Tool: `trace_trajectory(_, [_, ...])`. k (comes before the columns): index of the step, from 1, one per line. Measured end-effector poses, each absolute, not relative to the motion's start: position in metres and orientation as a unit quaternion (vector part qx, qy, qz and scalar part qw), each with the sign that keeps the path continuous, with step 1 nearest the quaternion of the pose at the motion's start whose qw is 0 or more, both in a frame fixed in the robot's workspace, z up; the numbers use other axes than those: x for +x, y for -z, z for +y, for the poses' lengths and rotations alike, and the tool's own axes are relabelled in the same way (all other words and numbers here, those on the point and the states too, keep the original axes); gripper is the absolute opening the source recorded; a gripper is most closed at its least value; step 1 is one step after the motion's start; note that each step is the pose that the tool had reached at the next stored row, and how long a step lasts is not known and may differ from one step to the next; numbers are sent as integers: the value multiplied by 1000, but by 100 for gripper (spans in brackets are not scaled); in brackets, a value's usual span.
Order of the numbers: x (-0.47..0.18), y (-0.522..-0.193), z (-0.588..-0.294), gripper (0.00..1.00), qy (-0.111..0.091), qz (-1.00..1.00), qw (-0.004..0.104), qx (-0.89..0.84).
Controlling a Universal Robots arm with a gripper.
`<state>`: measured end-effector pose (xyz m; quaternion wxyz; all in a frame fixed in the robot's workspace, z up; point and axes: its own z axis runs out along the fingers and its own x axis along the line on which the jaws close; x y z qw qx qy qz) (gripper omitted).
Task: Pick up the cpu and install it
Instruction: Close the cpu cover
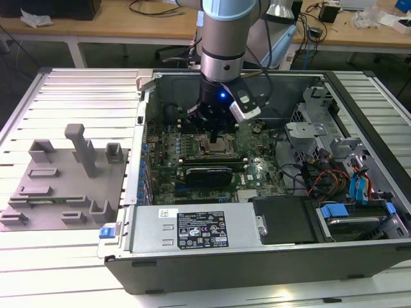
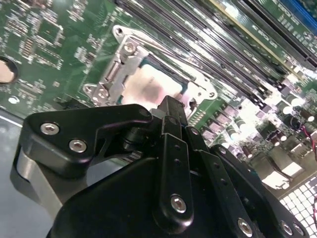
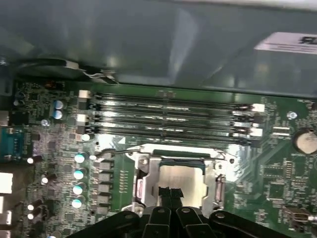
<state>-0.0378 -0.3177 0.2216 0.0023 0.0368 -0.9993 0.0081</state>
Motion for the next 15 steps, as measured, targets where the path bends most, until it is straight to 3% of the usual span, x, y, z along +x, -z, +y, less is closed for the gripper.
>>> trace_trajectory(15, [-52,-210,-318,11,-8,-999,2,36])
